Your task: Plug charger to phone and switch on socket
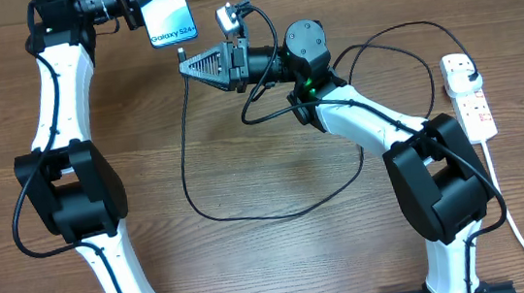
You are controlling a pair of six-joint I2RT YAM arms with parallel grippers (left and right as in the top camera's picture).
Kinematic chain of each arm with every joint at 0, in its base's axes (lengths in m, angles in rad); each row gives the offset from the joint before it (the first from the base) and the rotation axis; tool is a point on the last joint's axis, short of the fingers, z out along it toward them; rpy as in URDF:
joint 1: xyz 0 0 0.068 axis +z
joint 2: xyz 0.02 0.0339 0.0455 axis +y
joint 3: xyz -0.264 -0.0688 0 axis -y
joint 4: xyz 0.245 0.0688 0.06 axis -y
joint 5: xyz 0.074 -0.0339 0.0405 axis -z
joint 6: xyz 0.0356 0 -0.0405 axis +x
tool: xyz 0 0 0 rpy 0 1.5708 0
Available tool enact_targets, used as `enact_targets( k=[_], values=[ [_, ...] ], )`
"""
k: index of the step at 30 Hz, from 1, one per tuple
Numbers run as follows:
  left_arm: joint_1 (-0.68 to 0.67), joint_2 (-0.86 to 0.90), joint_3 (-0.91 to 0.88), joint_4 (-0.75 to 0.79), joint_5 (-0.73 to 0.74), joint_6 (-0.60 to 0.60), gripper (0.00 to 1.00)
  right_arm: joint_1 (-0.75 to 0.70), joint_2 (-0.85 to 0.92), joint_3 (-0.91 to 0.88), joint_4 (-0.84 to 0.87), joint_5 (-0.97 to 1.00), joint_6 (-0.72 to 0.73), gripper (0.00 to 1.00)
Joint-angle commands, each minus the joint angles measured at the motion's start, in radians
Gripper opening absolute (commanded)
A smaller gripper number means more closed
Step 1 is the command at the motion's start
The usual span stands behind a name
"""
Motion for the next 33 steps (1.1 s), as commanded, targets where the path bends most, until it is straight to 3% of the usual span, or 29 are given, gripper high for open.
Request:
enact_targets(
  k=[1, 15, 33],
  values=[
    [-0.010, 0.001, 0.021, 0.009, 0.031, -0.006, 0.04, -0.002, 0.004, 0.017, 0.011, 0.018, 0.005, 0.04],
    [-0.010, 0.001, 0.021, 0.009, 0.030, -0.022, 0.04, -0.001, 0.005, 0.017, 0.022, 0.069, 0.059, 0.04],
    [-0.010, 0.001, 0.021, 0.008, 0.016, -0.040, 0.04, -0.001, 0.005, 0.017, 0.013, 0.034, 0.015, 0.04]
  ],
)
